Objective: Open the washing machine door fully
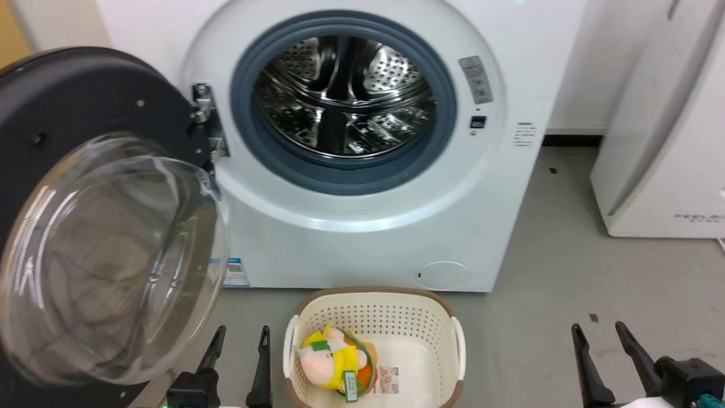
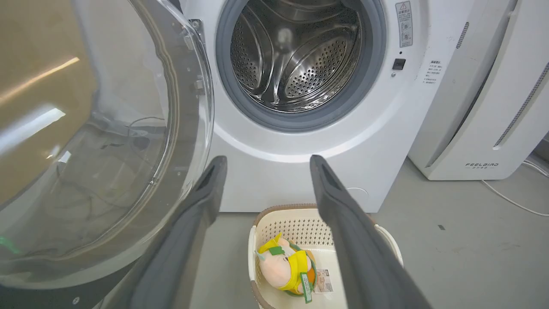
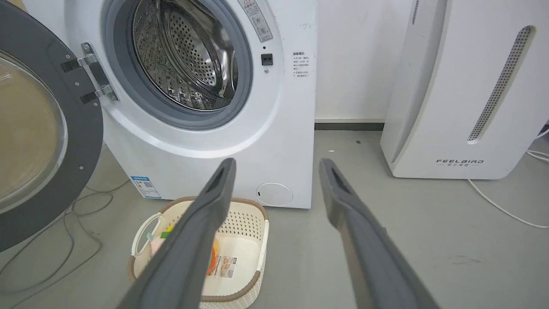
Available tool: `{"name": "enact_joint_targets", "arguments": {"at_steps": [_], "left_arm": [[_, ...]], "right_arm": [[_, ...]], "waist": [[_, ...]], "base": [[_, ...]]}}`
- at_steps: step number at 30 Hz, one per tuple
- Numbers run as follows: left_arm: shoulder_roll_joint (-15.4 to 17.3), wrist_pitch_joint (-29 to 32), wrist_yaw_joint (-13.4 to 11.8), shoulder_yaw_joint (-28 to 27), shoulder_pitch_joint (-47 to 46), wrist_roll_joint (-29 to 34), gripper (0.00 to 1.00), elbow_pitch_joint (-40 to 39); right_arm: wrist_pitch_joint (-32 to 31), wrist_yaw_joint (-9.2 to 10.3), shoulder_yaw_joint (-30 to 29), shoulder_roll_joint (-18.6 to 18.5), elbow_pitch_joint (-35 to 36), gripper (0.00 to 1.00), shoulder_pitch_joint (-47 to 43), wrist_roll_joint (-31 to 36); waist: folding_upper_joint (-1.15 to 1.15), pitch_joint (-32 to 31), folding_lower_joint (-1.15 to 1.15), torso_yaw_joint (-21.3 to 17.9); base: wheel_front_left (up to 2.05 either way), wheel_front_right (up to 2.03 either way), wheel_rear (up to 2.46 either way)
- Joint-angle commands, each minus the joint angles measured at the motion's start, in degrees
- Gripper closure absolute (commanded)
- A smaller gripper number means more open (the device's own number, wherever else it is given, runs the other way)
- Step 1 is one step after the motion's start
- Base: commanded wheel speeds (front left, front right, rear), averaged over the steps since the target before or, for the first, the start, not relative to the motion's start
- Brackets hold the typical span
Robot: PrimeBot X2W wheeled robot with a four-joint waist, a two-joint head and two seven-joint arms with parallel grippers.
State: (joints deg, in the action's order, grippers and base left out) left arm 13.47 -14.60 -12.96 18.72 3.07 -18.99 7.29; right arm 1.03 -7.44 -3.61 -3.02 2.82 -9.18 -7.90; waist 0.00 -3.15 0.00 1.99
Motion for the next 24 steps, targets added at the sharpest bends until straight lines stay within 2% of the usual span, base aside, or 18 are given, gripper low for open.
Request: {"name": "enact_joint_targets", "arguments": {"at_steps": [1, 13, 14, 24], "left_arm": [[-0.14, -0.02, -0.13, -0.08, -0.82, -0.02, 0.00, 0.71], [-0.43, -0.20, 0.39, -0.45, -0.63, -1.18, 0.00, 2.09], [-0.23, -0.01, 0.38, -0.41, -0.13, -1.21, 1.00, 1.98], [-0.93, 1.00, 1.37, -1.64, -0.32, 0.03, 1.00, 1.36]], "right_arm": [[-0.30, -0.05, -0.12, 0.14, 0.41, 0.00, -1.06, 0.37], [-0.25, -0.05, -0.24, 0.14, -0.10, 0.00, -0.89, -0.21], [-0.42, 0.00, -0.13, 0.00, -0.13, 1.00, -0.21, -0.23], [-0.47, 0.00, 0.14, 0.00, -0.37, 1.00, 0.48, 0.33]], "waist": [[0.00, 0.35, 0.00, -1.04], [0.00, 1.12, 0.00, -1.61], [0.00, 1.13, 0.00, -1.62], [0.00, 1.29, 0.00, -1.62]], "base": [[0.00, 0.00, 0.00], [0.00, 0.00, 0.00], [0.00, 0.00, 0.00], [0.00, 0.00, 0.00]]}}
